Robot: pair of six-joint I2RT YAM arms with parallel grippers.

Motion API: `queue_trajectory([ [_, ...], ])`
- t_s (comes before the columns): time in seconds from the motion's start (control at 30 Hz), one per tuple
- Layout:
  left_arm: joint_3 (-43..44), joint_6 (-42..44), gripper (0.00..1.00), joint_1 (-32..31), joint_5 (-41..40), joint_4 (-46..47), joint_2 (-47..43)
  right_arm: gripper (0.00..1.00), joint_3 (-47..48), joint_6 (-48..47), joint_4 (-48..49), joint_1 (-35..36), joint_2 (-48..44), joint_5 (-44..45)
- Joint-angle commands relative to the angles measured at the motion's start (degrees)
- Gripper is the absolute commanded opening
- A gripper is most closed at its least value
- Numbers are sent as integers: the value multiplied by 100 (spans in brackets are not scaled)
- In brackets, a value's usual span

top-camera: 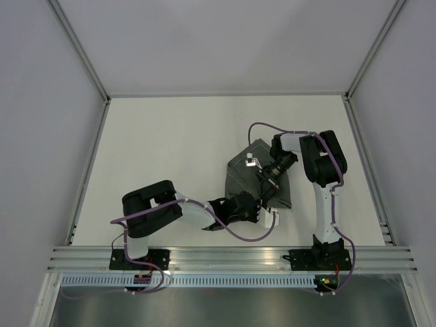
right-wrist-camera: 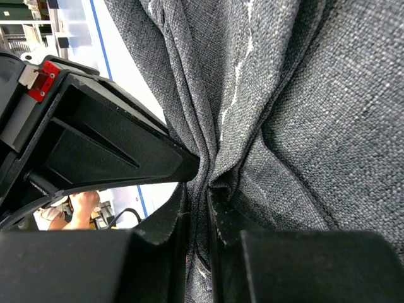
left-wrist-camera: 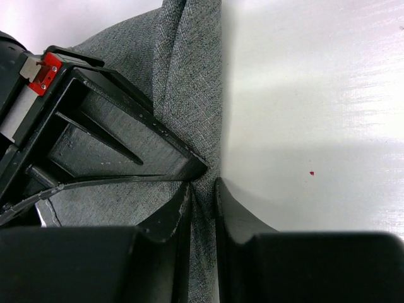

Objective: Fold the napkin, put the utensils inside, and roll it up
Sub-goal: Roll the napkin with the utensil

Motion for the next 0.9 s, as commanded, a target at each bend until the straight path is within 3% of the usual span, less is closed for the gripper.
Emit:
queue_trajectory([
  [0.0,118,-236,4,-31,701,-998,353,5,15,-332,879,-4,230,868],
  [0.13,266,-569,2,30,1044,-1243,344,14,-56,-323,941,-4,90,877],
  [0.27,373,-790,2,100,1370,-1481,335,32,-152,-297,1011,-39,-270,807],
  [0.47,531,-1142,2,223,1853,-1771,379,45,-196,-236,967,-109,-684,631],
  [0.87,566,-1853,2,636,2819,-1930,282,48,49,406,1389,-707,-1387,245],
])
